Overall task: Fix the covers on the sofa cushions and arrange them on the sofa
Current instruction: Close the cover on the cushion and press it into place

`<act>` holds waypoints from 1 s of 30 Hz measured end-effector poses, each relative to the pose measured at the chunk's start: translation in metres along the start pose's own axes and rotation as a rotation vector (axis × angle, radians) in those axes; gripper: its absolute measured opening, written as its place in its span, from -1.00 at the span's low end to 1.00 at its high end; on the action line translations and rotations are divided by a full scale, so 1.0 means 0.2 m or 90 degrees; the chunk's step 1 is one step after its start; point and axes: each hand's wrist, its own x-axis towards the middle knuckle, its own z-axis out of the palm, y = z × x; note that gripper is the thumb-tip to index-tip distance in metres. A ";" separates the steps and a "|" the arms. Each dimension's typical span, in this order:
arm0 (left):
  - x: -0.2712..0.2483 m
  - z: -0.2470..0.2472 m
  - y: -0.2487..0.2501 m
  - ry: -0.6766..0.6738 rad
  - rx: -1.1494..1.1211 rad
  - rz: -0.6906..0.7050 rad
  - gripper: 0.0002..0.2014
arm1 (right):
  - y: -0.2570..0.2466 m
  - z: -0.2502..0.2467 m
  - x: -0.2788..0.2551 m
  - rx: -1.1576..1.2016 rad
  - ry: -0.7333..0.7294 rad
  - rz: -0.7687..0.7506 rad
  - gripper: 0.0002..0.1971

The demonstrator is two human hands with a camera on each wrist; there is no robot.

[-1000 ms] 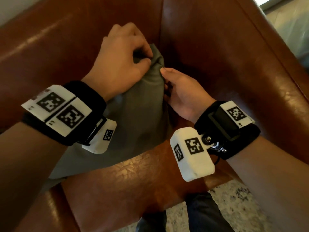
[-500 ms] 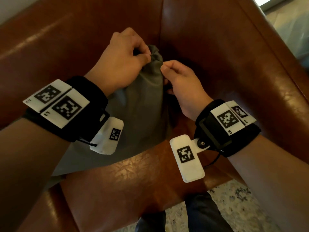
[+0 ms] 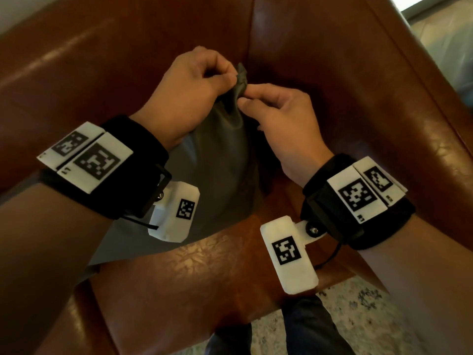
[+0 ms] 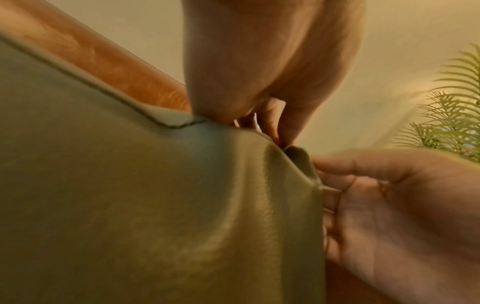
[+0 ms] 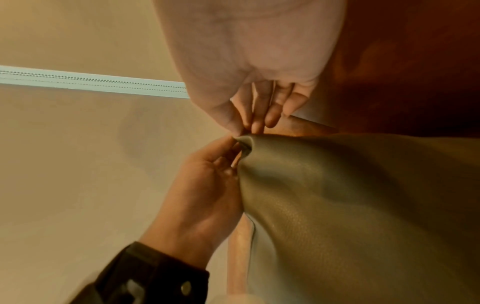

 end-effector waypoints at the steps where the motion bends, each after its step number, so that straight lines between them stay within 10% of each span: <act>1: -0.01 0.00 -0.01 0.005 0.015 0.026 -0.90 | -0.01 0.00 -0.01 0.013 -0.009 0.000 -0.83; 11: -0.12 0.02 -0.11 -0.036 0.175 0.150 -0.57 | 0.01 -0.01 0.11 -0.181 0.101 -0.056 -0.78; 25: -0.39 -0.12 -0.33 0.133 0.345 -0.078 -0.50 | -0.06 -0.07 0.19 -0.706 0.070 -0.172 -0.72; 30: -0.53 -0.22 -0.48 0.204 0.369 -0.138 -0.48 | -0.10 0.21 0.06 -0.765 -0.028 -0.414 -0.47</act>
